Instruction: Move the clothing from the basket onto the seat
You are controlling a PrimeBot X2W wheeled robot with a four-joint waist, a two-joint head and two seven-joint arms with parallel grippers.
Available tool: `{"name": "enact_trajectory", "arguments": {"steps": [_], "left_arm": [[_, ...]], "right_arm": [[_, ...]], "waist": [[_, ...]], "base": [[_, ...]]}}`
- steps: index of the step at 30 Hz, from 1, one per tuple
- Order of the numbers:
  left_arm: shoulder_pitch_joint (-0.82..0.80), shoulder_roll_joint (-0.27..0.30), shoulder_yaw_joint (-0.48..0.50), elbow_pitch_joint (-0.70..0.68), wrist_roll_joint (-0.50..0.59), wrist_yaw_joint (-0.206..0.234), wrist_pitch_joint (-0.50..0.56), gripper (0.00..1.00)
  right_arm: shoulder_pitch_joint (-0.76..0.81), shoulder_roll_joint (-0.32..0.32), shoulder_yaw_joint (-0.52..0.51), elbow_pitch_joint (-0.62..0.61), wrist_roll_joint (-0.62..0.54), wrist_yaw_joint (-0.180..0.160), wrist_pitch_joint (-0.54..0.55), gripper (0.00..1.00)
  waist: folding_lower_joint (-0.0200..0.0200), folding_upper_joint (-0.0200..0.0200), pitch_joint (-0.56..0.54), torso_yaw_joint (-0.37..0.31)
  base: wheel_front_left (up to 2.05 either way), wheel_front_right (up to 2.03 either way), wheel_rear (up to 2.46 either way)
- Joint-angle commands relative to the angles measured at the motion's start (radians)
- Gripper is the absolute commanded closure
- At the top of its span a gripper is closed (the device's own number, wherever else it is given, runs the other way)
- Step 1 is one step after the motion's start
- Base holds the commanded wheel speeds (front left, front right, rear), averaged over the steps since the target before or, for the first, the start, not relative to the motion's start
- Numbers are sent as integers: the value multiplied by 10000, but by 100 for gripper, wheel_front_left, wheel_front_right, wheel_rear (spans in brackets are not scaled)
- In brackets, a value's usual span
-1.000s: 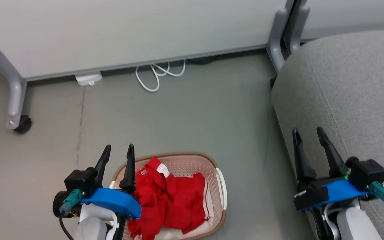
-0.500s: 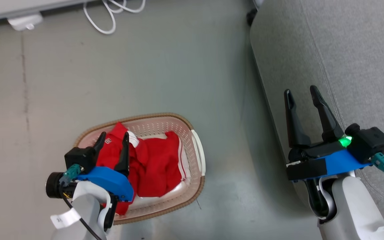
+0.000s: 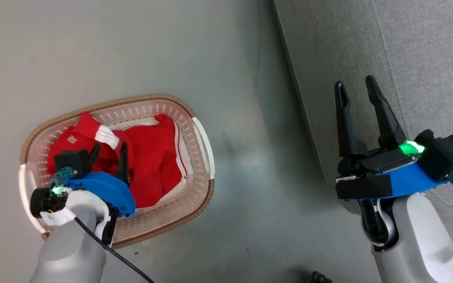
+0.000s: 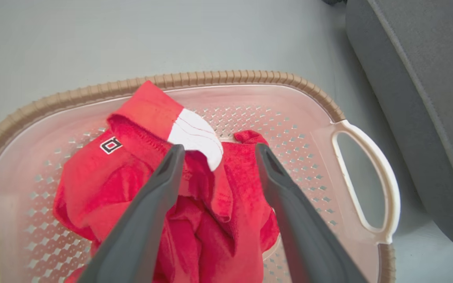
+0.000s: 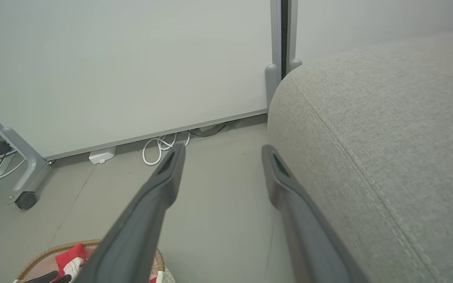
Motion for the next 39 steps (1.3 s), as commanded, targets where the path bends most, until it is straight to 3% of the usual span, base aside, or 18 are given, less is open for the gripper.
{"name": "enact_trajectory", "arguments": {"steps": [1,22,23,24,25,26,39], "left_arm": [[-207,51,27,18,-44,12,-29,0],[-1614,357,247,1319,-221,529,-293,0],[-1649,357,250,1354,-220,560,-299,10],[-1680,358,246,1388,-214,576,-306,53],[-1695,352,239,1429,-230,569,-310,71],[-1702,347,228,1467,-240,554,-309,100],[-1817,185,10,1741,-296,407,-331,100]], "right_arm": [[-148,-17,12,-43,17,3,-53,0],[-460,-19,283,-267,499,1,-54,0],[-460,-19,289,-265,517,3,-54,0],[-449,-19,292,-261,531,1,-54,0],[-439,-19,290,-255,543,1,-54,0],[-435,-19,282,-252,551,1,-55,0],[-483,-19,320,-176,544,3,-55,0]], "waist": [[-2,1,322,-210],[-2,1,1424,-638],[-2,1,1429,-647],[-2,1,1431,-652],[-2,1,1432,-655],[-2,1,1433,-657],[-2,1,1345,-550]], "base": [[0,0,0],[0,0,0],[0,0,0],[0,0,0],[0,0,0],[0,0,0],[0,0,0]]}}
